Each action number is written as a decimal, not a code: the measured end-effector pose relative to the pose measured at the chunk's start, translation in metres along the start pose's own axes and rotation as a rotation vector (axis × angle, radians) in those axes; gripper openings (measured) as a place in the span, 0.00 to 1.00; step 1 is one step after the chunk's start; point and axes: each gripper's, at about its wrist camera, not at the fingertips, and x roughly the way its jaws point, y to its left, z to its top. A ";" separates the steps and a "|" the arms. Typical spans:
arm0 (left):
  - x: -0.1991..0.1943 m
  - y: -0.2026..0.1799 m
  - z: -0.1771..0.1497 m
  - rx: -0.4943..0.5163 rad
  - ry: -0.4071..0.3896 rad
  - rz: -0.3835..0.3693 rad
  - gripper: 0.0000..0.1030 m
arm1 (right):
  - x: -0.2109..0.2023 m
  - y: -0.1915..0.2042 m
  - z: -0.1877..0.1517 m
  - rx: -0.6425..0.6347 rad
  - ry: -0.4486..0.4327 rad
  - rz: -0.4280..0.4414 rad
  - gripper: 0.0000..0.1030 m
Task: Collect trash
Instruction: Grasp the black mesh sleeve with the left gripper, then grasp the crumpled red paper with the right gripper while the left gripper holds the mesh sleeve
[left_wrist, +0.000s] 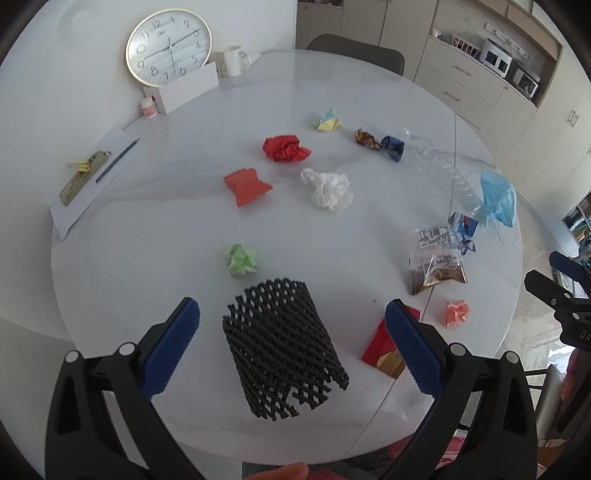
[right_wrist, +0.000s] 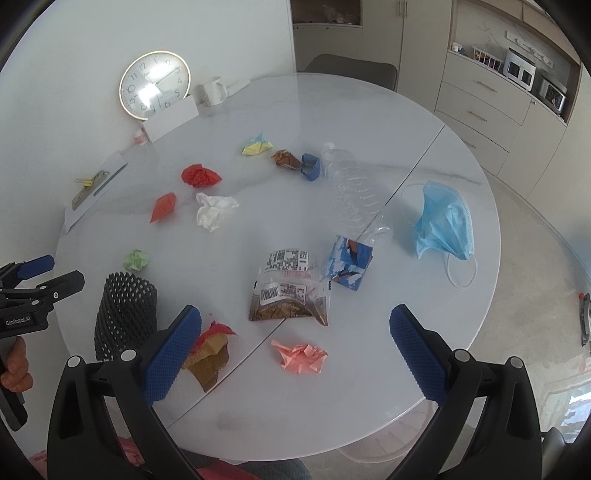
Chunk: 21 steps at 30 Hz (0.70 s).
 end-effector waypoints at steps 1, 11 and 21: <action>0.007 0.000 -0.005 -0.013 0.017 -0.005 0.94 | 0.003 0.000 -0.003 -0.010 0.009 -0.001 0.98; 0.098 0.015 -0.033 -0.159 0.232 0.047 0.69 | 0.009 0.000 -0.017 -0.064 0.047 -0.005 0.98; 0.088 0.017 -0.033 -0.017 0.195 -0.027 0.14 | 0.038 0.028 -0.038 0.175 0.144 0.101 0.98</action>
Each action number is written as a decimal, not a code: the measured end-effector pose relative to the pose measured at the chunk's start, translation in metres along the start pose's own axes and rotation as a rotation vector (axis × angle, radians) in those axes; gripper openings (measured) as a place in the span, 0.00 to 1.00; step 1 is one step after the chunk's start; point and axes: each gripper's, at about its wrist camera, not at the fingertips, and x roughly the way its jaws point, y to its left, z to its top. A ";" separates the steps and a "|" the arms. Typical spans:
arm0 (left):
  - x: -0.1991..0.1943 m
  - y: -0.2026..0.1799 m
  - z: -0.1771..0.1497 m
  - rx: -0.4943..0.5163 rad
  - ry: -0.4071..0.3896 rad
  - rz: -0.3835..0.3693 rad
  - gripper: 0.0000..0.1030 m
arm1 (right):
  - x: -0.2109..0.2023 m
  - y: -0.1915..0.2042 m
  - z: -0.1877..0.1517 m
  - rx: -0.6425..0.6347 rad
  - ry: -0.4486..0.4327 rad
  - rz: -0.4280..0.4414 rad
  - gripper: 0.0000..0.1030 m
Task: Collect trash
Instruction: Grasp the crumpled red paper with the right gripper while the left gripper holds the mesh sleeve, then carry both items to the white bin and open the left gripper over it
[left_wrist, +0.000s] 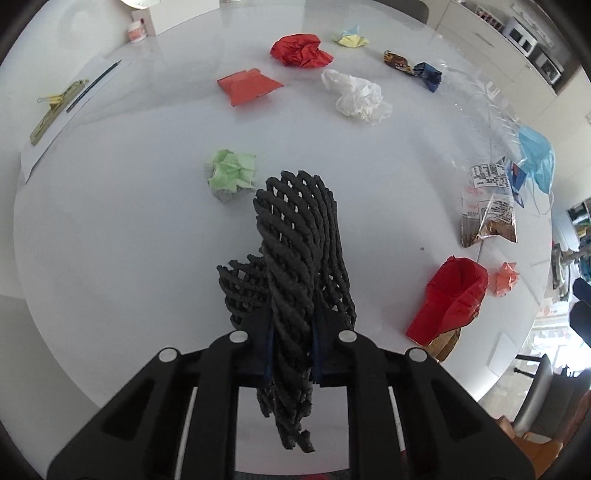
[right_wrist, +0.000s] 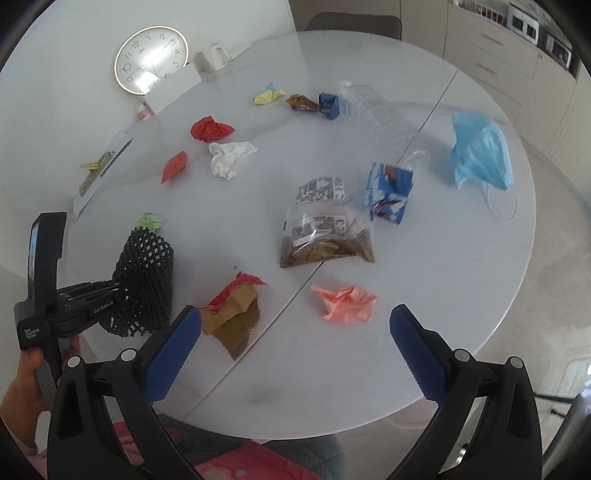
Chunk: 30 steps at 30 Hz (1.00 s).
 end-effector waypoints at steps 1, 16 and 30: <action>-0.004 0.001 0.001 0.020 -0.006 -0.009 0.14 | 0.005 0.005 -0.002 0.021 0.007 -0.003 0.98; -0.057 0.024 0.025 0.341 -0.154 -0.113 0.14 | 0.096 0.050 -0.004 0.275 0.106 -0.145 0.68; -0.066 0.013 0.021 0.489 -0.182 -0.207 0.14 | 0.067 0.038 -0.034 0.377 0.023 -0.065 0.13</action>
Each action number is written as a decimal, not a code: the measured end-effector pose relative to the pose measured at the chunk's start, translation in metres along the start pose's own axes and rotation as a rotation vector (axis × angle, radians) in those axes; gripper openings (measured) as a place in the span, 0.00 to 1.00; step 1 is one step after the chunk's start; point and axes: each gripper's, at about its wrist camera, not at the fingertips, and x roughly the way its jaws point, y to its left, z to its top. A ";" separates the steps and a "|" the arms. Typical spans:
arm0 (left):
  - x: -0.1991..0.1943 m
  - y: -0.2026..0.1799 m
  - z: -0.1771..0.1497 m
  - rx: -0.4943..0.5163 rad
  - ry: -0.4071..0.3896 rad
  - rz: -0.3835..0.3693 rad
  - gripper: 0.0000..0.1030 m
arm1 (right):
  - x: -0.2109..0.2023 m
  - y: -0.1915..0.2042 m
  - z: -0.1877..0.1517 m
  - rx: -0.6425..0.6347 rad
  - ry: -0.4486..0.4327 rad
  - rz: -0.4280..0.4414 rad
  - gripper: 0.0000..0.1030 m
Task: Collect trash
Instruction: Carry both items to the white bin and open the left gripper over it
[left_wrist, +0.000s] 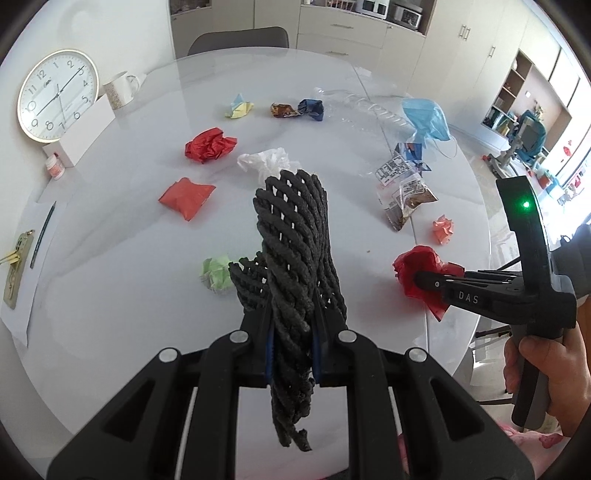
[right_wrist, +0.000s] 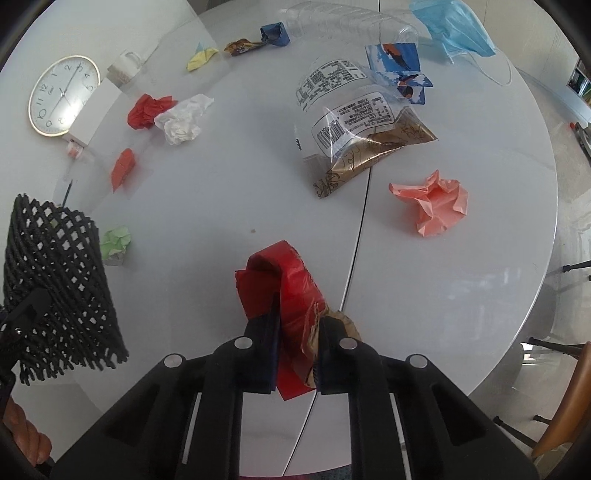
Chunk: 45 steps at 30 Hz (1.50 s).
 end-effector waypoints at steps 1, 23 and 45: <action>0.000 -0.005 0.002 0.014 -0.001 -0.011 0.14 | -0.009 -0.003 -0.002 0.007 -0.015 0.010 0.13; 0.050 -0.345 0.053 0.313 0.020 -0.271 0.14 | -0.151 -0.318 0.005 0.118 -0.178 -0.091 0.13; 0.159 -0.429 0.056 0.205 0.174 -0.137 0.69 | -0.127 -0.404 0.022 0.017 -0.066 -0.022 0.14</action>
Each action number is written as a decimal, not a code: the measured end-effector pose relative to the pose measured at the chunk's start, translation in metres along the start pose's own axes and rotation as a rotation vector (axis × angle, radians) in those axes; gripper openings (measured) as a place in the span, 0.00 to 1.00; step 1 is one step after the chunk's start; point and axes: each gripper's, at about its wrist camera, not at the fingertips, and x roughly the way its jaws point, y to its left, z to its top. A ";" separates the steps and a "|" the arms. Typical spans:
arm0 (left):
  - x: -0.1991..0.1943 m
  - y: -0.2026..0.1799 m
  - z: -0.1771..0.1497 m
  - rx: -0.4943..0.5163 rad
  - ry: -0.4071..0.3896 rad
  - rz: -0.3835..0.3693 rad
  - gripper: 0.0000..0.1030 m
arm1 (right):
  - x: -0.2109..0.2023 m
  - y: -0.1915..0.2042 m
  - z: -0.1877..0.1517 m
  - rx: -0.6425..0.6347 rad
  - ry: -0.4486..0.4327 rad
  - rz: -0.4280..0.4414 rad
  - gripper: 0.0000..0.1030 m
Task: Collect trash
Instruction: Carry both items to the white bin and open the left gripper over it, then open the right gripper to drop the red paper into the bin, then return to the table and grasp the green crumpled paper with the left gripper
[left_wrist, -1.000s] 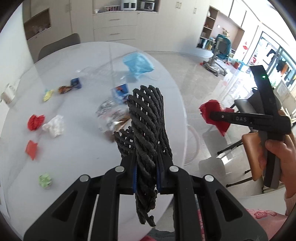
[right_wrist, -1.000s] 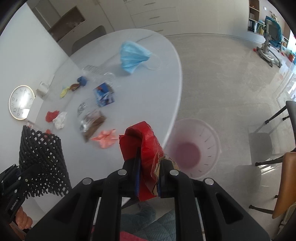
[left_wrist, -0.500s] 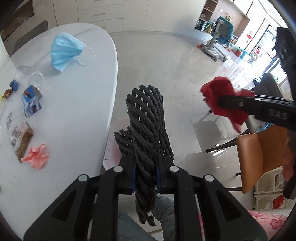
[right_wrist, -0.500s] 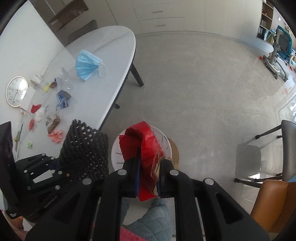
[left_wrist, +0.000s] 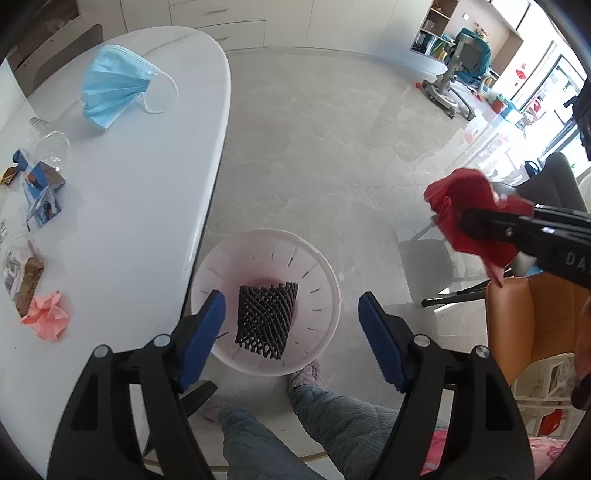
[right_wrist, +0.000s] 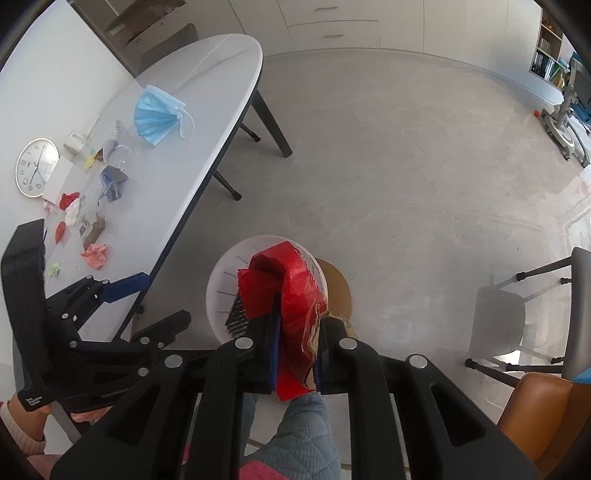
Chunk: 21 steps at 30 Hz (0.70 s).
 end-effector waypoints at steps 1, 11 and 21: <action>-0.008 0.005 0.000 -0.018 -0.008 0.001 0.70 | 0.004 0.003 0.000 -0.011 0.007 0.010 0.14; -0.112 0.080 -0.036 -0.251 -0.109 0.155 0.87 | 0.075 0.061 -0.005 -0.162 0.096 0.068 0.34; -0.188 0.195 -0.090 -0.444 -0.181 0.275 0.89 | 0.009 0.117 0.023 -0.141 -0.097 -0.020 0.86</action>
